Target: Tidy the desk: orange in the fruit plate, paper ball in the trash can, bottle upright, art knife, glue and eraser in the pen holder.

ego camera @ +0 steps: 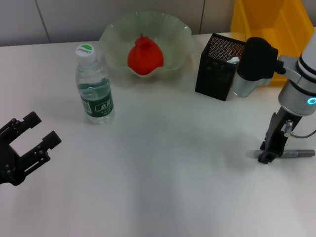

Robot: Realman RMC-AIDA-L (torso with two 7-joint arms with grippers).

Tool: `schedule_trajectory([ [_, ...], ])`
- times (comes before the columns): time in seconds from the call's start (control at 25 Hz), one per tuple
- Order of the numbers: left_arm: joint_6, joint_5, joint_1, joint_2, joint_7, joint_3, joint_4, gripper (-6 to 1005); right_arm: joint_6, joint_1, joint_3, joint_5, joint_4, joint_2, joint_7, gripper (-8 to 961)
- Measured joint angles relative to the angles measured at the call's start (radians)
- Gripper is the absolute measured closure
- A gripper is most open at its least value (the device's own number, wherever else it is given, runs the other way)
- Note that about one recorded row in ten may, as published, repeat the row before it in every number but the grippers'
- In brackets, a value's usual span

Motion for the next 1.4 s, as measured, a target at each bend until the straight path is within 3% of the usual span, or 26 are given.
schedule_trajectory([
  [0.44, 0.000, 0.000, 0.000, 0.001, 0.000, 0.000, -0.002, 261, 0.027, 0.007, -0.012, 0.000, 0.006, 0.000, 0.045, 649],
  [1.08, 0.000, 0.000, -0.003, 0.001, 0.000, 0.000, -0.002, 262, 0.073, -0.015, -0.011, 0.002, -0.009, 0.010, 0.058, 805],
  [1.4, 0.001, 0.000, -0.004, 0.002, -0.009, 0.000, 0.003, 262, 0.056, -0.060, -0.012, 0.119, -0.131, 0.016, 0.053, 806],
])
